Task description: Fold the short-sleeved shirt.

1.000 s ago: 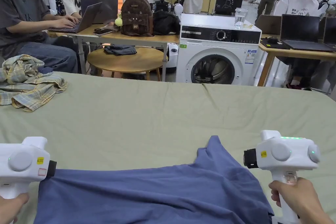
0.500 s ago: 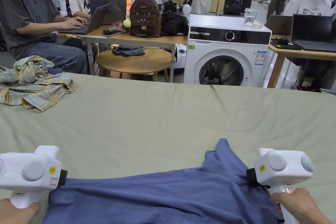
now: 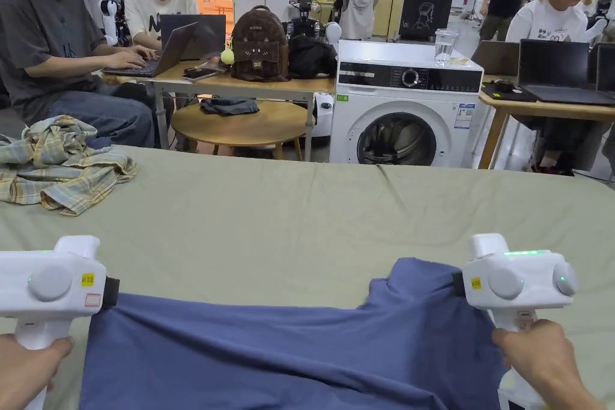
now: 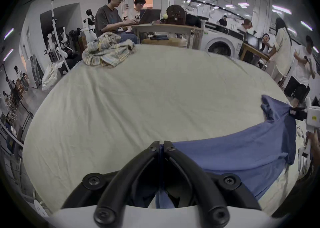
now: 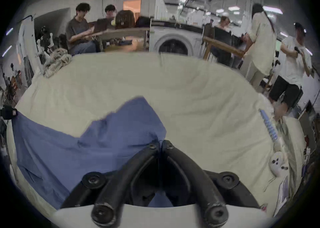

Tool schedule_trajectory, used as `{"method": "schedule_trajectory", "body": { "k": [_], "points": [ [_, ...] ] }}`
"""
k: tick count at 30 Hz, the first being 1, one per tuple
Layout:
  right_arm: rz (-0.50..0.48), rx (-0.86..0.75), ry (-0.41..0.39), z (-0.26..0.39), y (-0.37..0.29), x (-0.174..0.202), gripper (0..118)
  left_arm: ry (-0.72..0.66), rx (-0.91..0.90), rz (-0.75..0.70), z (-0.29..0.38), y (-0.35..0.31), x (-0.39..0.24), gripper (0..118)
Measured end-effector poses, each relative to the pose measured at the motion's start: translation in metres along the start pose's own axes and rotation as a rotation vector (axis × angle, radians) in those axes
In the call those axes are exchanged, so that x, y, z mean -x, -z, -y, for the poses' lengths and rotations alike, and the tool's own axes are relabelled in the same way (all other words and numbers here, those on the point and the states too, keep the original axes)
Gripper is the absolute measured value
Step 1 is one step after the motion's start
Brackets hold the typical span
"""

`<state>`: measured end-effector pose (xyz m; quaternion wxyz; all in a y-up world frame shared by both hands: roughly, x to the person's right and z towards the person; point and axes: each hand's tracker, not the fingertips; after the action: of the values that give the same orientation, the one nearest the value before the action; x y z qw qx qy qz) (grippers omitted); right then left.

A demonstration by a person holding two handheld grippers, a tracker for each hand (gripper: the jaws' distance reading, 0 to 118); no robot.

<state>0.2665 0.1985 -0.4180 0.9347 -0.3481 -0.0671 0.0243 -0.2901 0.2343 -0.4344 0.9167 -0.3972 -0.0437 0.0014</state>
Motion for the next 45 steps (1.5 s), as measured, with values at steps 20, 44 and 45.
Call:
{"method": "schedule_trajectory", "body": {
  "k": [20, 44, 45],
  "points": [
    [0.148, -0.446, 0.069, -0.143, -0.166, -0.022, 0, 0.002, -0.336, -0.007, -0.156, -0.143, -0.012, 0],
    [0.249, -0.753, 0.092, -0.327, -0.241, -0.006, 0, -0.012, -0.627, -0.09, -0.322, -0.233, -0.011, 0],
    [0.253, -0.759, 0.088, -0.329, -0.242, -0.006, 0, -0.011, -0.628, -0.091, -0.322, -0.234, -0.01, 0]
  ]
}}
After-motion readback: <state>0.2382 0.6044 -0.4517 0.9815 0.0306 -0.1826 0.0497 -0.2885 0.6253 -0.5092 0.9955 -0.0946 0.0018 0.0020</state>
